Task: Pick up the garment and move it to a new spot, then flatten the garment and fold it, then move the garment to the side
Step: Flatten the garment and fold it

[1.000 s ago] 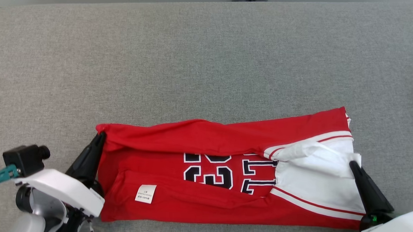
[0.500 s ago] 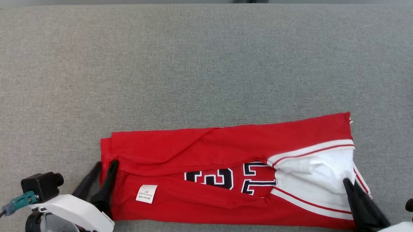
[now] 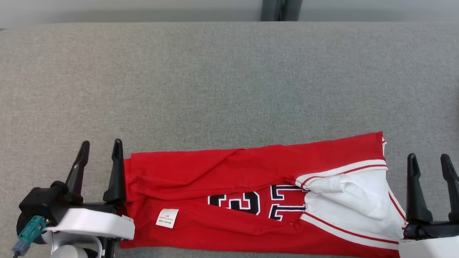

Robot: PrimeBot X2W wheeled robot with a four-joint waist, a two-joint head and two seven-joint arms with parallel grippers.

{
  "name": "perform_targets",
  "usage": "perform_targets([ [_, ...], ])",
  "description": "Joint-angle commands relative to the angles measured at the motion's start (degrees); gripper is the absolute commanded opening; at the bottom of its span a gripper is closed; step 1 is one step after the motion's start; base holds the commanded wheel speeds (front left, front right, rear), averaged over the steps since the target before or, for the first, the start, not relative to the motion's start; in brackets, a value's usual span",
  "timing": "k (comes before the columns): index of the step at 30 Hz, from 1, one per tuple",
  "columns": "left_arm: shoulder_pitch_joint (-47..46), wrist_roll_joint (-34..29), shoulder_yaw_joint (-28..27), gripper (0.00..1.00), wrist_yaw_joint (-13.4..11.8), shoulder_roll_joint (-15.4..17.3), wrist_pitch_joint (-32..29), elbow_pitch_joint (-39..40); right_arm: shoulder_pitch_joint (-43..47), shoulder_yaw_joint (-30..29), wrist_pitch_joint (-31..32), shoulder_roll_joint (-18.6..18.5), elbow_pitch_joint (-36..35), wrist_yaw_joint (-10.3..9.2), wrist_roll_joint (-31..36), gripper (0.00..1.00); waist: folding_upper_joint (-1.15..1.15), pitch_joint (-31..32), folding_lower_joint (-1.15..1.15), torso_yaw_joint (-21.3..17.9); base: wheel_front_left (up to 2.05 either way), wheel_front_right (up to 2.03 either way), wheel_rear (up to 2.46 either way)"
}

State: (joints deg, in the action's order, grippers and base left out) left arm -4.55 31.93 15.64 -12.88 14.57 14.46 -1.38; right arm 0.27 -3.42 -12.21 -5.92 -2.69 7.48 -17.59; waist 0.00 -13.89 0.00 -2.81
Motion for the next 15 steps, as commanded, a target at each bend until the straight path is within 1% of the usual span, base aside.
perform_targets([
  [1,-0.84,-0.84,-0.79,1.0,-0.14,-0.44,0.45,0.29,-0.28,-0.22,-0.74,0.3,-0.18,0.03,1.55,1.0,0.0,0.86,0.0,0.39,0.0,0.0,0.0],
  [6,0.44,-7.1,-1.79,1.0,-0.79,-0.85,0.75,-0.03,0.71,0.28,-1.12,1.1,1.13,0.03,5.92,1.0,0.0,2.93,0.0,0.81,0.0,0.0,0.0],
  [9,1.53,-9.61,-1.67,1.0,-0.43,-1.06,0.65,-1.29,1.39,0.81,-0.83,1.41,2.1,0.03,7.11,1.0,0.0,3.8,0.0,0.96,0.0,0.0,0.0],
  [15,3.14,-11.53,-1.53,1.0,0.42,-1.81,0.67,-3.55,2.01,1.06,-0.61,1.97,3.52,0.03,8.0,1.0,0.0,4.61,0.0,1.18,0.0,0.0,0.0],
])
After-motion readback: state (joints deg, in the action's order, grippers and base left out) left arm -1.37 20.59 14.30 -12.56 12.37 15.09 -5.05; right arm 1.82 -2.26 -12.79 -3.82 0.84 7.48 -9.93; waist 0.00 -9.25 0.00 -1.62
